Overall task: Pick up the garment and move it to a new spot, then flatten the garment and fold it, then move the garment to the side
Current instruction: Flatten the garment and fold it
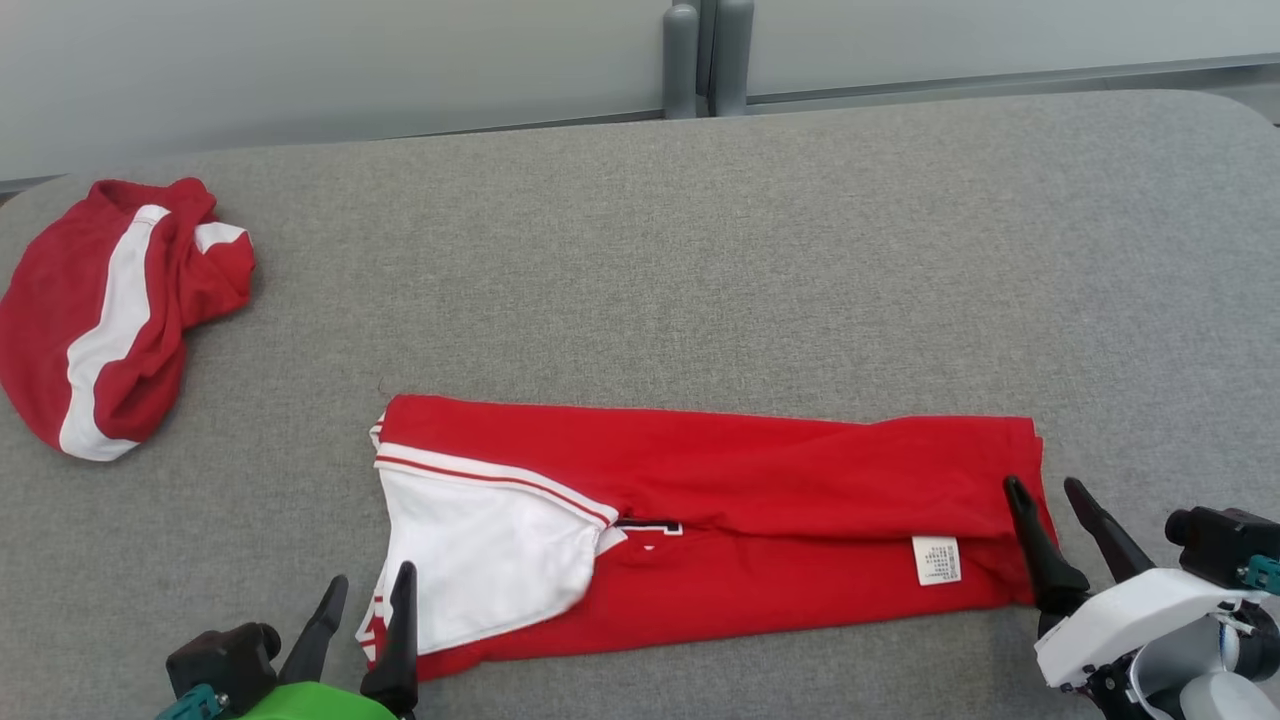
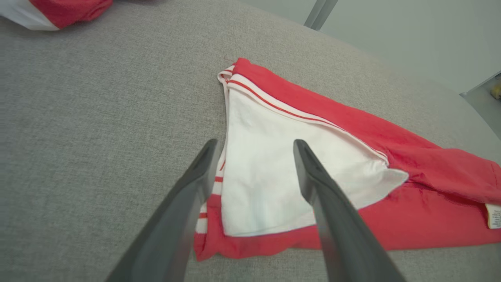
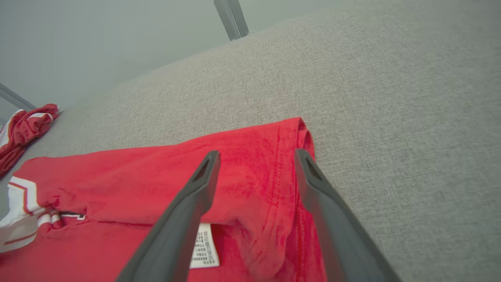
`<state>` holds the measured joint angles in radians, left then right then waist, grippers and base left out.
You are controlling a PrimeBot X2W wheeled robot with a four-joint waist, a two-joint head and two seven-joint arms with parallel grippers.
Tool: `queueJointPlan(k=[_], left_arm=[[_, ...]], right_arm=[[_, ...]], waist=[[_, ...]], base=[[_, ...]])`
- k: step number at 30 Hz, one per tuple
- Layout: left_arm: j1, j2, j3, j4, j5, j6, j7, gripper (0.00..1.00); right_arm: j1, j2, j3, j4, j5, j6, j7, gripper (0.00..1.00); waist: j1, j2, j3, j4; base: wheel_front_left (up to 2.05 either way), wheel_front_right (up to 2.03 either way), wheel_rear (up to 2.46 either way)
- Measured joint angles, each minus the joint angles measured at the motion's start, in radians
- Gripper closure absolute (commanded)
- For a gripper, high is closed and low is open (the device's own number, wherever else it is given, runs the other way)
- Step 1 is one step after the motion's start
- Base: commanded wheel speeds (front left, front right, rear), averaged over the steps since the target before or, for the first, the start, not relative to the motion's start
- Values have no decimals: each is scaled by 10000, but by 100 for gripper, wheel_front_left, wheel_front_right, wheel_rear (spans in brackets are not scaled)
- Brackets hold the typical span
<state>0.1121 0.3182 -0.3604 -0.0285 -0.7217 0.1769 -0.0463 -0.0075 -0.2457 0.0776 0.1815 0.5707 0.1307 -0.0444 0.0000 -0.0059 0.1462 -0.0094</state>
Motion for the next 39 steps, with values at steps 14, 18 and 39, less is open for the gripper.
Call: queueJointPlan(k=[14,18,39], left_arm=[[-50,25,90,-851,420,334,-577,0],[-343,48,-13,-842,817,456,-692,0],[-872,-190,-568,-1037,1329,709,-688,0]], right_arm=[[547,430,-1195,-579,-253,0,301,0],[411,500,-1310,-328,-481,0,798,0],[-1030,825,-1480,2414,-1582,0,2380,0]], waist=[[0,0,-184,-142],[0,0,-227,-115],[0,0,-277,804]], base=[[0,0,0],[0,0,0],[0,0,0]])
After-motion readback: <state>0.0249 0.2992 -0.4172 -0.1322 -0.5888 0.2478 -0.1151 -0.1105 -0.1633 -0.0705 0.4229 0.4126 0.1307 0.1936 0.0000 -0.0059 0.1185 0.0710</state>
